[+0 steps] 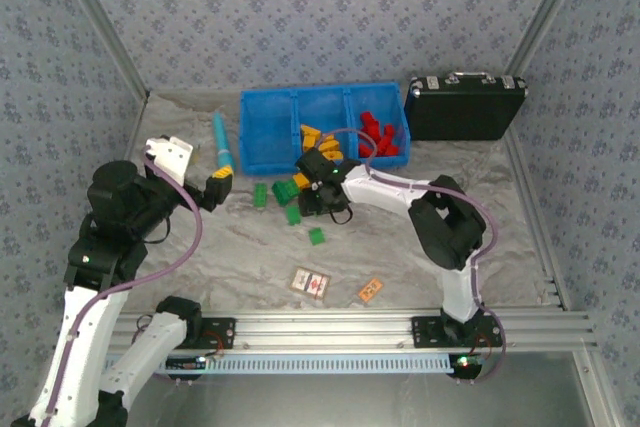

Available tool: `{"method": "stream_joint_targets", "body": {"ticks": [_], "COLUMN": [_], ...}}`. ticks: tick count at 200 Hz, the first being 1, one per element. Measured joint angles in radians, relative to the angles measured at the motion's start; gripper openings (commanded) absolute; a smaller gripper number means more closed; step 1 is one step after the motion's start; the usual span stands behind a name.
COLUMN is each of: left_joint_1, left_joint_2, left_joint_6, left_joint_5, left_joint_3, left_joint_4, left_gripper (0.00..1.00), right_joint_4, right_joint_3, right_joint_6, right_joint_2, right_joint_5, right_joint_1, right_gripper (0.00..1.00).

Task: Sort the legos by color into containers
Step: Pick up the lego from the center of the table.

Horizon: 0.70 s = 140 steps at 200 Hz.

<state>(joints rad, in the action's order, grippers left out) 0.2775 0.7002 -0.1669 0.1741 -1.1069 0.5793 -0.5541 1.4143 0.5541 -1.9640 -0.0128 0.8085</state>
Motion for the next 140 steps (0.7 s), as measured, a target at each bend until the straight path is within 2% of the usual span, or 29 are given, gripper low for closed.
{"method": "stream_joint_targets", "body": {"ticks": [43, 63, 93, 117, 140], "left_joint_1": [0.007, 0.007, 0.007, 0.007, 0.008], "left_joint_2": [0.0, 0.0, 0.001, 0.003, 0.005], "left_joint_6": [-0.001, -0.001, -0.002, -0.006, -0.008], "left_joint_5": [-0.006, -0.007, -0.016, -0.026, -0.033], "left_joint_3": [0.0, 0.0, 0.0, 0.0, 0.0], "left_joint_4": [0.0, 0.0, 0.001, 0.005, 0.009], "left_gripper": [1.0, 1.0, 1.0, 1.0, 1.0], "right_joint_4": [-0.037, -0.06, -0.15, -0.236, -0.236], "right_joint_3": [0.041, 0.058, 0.132, 0.305, 0.488], "right_joint_6": [-0.037, -0.061, -0.098, -0.13, -0.182], "right_joint_2": [-0.043, -0.047, -0.047, -0.047, -0.05], "right_joint_5": [-0.025, -0.029, -0.016, 0.01, 0.027], "right_joint_1": [0.0, 0.0, -0.002, -0.008, -0.011], "right_gripper": [0.27, 0.21, 0.16, 0.16, 0.16]}}
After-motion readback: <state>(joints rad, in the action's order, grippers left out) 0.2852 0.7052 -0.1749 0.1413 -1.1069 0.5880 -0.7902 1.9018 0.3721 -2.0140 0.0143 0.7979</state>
